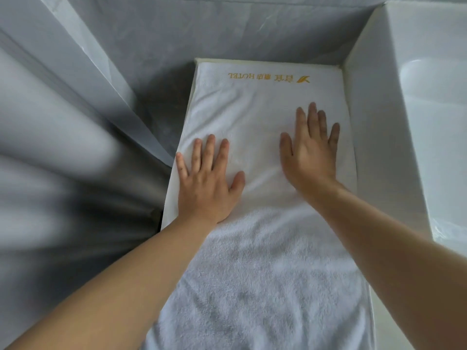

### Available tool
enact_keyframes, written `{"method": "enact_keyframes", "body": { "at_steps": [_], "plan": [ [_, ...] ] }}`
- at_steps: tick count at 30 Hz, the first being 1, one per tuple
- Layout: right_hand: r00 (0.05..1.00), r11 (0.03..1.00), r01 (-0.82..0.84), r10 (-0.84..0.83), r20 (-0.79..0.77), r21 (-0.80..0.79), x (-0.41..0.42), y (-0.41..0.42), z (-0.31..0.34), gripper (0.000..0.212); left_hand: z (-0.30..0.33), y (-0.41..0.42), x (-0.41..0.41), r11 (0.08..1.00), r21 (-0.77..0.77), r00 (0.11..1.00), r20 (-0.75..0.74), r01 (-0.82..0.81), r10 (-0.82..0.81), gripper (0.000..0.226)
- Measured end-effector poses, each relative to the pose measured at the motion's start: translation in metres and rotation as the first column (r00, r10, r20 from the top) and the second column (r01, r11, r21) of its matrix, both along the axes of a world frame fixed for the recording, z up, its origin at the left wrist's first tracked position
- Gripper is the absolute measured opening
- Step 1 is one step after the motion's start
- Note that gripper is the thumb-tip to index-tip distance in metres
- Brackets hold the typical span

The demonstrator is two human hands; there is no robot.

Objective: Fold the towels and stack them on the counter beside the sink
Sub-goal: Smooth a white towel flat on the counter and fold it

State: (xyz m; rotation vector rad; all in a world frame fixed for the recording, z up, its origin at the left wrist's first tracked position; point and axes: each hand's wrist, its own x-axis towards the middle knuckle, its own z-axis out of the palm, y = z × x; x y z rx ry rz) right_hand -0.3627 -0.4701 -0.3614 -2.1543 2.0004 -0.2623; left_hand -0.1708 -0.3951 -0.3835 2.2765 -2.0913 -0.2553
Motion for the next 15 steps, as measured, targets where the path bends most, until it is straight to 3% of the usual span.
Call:
{"method": "enact_keyframes", "body": {
  "at_steps": [3, 6, 11, 15],
  "plan": [
    [0.990, 0.989, -0.128, 0.132, -0.045, 0.071, 0.001, 0.064, -0.003, 0.066, 0.000, -0.003, -0.001, 1.000, 0.019, 1.000, 0.013, -0.007, 0.007, 0.077],
    [0.986, 0.982, -0.085, 0.108, -0.131, 0.169, -0.012, 0.082, -0.016, 0.067, -0.002, -0.003, 0.000, 0.999, 0.034, 0.999, 0.047, -0.004, 0.002, 0.076],
    [0.985, 0.986, -0.080, 0.100, -0.142, 0.144, -0.010, 0.078, -0.018, 0.065, 0.004, -0.007, 0.001, 0.997, 0.079, 0.999, 0.032, -0.001, -0.002, 0.073],
    [0.983, 0.986, -0.079, 0.101, -0.153, 0.143, -0.010, 0.077, -0.019, 0.066, 0.020, 0.033, -0.011, 1.000, -0.028, 0.998, -0.055, -0.011, 0.009, 0.072]
  ]
}}
